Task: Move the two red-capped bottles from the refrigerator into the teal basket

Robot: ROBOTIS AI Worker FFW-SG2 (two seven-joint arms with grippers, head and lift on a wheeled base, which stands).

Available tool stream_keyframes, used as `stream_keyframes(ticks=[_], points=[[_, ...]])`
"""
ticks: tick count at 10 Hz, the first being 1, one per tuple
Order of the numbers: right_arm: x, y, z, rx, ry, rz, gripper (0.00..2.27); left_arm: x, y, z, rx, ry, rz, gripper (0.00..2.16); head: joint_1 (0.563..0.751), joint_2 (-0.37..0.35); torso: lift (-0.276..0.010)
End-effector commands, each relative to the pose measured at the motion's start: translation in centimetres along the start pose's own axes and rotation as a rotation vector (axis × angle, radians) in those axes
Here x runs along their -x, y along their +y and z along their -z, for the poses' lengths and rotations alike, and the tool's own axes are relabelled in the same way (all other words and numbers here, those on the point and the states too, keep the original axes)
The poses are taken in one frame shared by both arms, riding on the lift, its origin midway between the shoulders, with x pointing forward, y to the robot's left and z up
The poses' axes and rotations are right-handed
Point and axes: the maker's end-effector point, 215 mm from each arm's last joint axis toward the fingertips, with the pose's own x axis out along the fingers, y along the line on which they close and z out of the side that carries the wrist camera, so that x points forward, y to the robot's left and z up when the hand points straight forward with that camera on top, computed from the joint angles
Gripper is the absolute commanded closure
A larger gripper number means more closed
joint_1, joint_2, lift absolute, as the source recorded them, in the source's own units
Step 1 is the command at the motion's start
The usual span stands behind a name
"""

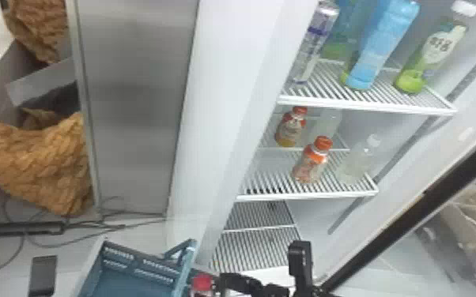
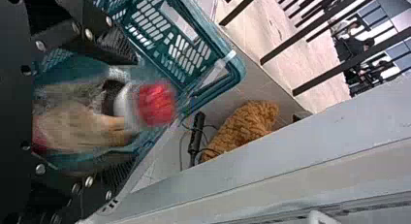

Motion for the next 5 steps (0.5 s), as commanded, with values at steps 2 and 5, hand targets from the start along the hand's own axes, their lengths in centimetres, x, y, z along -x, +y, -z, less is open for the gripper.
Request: stream_keyframes(ticks=[2,5], points=[[-0.2,-0.4,-1.0,0.014,-0.035,0.006,0.07,-0.1,-0.7,0.7,0.022,0.008,0.027,1.16,0.695,-0.35,-0.224],[0.4,-1.2,-4.0,0.078,-0.124,0.03,0.08,0.1,-1.6,1.0,0.034,0.003,0.048,1.16,0.695,-0.35,-0.224]])
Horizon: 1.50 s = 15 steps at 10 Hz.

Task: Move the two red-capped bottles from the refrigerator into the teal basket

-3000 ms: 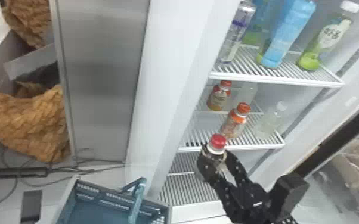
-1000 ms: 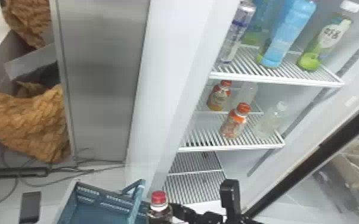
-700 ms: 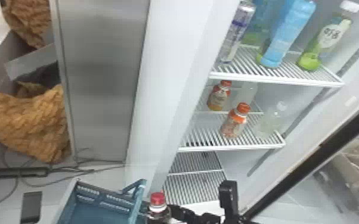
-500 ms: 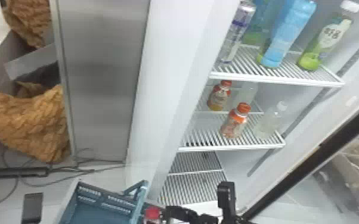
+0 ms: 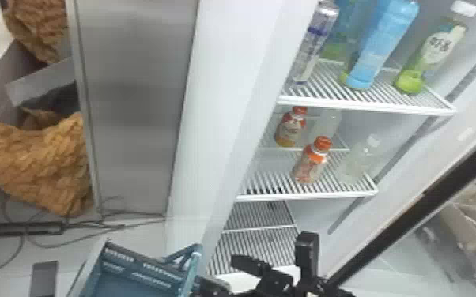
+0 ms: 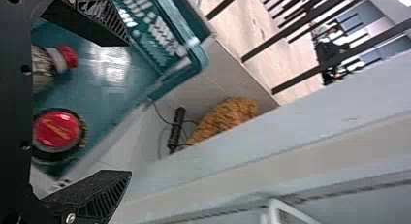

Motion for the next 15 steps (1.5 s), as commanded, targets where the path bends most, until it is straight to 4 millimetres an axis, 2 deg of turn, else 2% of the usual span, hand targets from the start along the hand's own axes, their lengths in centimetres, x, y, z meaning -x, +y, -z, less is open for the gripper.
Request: stream_keyframes(ticks=[1,5,7,9,10,12,13,15], points=[[0.4,-0.6,-1.5,0.033,-0.041,0.019,0.08,0.4,-0.5,0.1,0.0,-0.009,0.003,1.16,0.695,-0.35,-0.224],[2.3,-1.6,-3.3,0.079,-0.095,0.077,0.09,1.8,-3.3,0.5,0.001,-0.073,-0.004,1.17,0.695,-0.35,-0.224],[3.9,-2.7,-5.1,0.112,-0.15,0.135,0.09,2.5,-5.1,0.2,0.021,-0.145,-0.005,1.16,0.695,-0.35,-0.224],[8.4,-3.8,-10.4,0.213,-0.318,0.296,0.09,3.1,-5.4,0.3,0.054,-0.171,-0.004,1.17,0.695,-0.35,-0.224],[10.8,-4.9,-12.3,0.239,-0.399,0.379,0.09,3.2,-5.5,0.3,0.061,-0.174,-0.002,1.17,0.695,-0.35,-0.224],[14.4,-5.3,-16.7,0.308,-0.595,0.479,0.09,3.5,-4.9,0.3,0.074,-0.178,-0.021,1.17,0.695,-0.35,-0.224],[16.0,-5.3,-18.1,0.332,-0.674,0.521,0.09,3.6,-4.6,0.4,0.082,-0.182,-0.026,1.17,0.695,-0.35,-0.224],[16.9,-5.6,-17.8,0.326,-0.698,0.564,0.09,3.9,-4.2,0.4,0.097,-0.194,-0.038,1.17,0.695,-0.35,-0.224]])
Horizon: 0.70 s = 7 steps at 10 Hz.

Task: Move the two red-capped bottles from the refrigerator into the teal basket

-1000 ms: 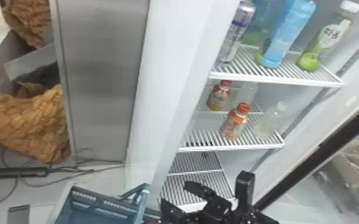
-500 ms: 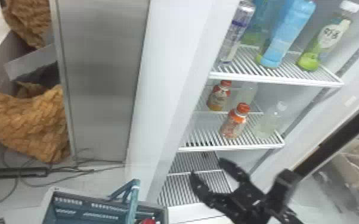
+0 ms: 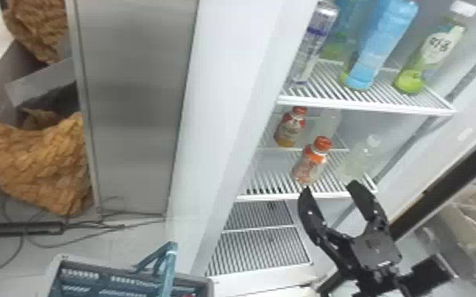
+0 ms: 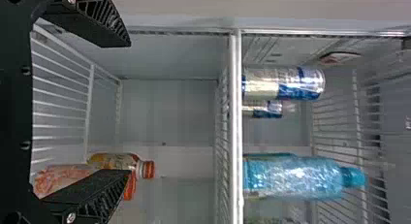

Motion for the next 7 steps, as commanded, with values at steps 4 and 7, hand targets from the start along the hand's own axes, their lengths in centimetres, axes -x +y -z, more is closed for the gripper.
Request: stream_keyframes(ticks=[4,7], points=[[2.1,-0.4,1.4,-0.015,0.092,0.084,0.09,0.9,1.3,-0.8,0.03,-0.051,-0.029,1.17,0.695,-0.35,-0.224],[2.2,-0.2,2.6,-0.03,0.14,0.08,0.09,0.9,1.4,-0.7,0.03,-0.052,-0.03,1.17,0.695,-0.35,-0.224]])
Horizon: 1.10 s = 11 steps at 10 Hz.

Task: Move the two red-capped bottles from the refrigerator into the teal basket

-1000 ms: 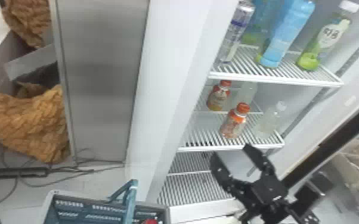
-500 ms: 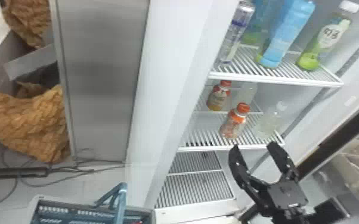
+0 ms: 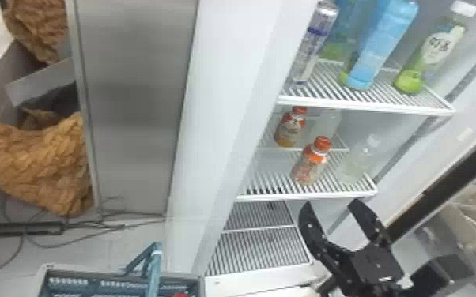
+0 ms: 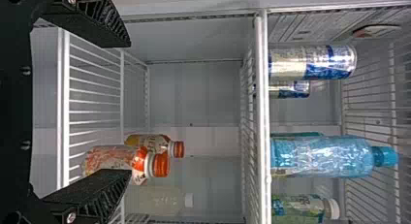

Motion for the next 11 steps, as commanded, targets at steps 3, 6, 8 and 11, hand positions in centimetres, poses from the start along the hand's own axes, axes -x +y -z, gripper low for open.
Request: stream_keyframes(ticks=[3,6,8,11], points=[[0.01,0.07,0.7,-0.012,0.026,-0.003,0.09,0.04,0.07,-0.11,0.001,-0.007,-0.001,1.17,0.695,-0.35,-0.224],[0.01,0.07,0.83,-0.014,0.03,-0.004,0.09,-0.01,0.02,-0.12,0.001,-0.008,0.0,1.17,0.695,-0.35,-0.224],[-0.02,0.1,0.7,-0.013,0.028,-0.005,0.09,-0.01,0.02,-0.19,0.001,-0.01,0.0,1.17,0.695,-0.35,-0.224],[-0.02,0.11,0.76,-0.013,0.03,-0.006,0.09,0.02,0.02,-0.18,0.0,-0.009,0.001,1.17,0.695,-0.35,-0.224]])
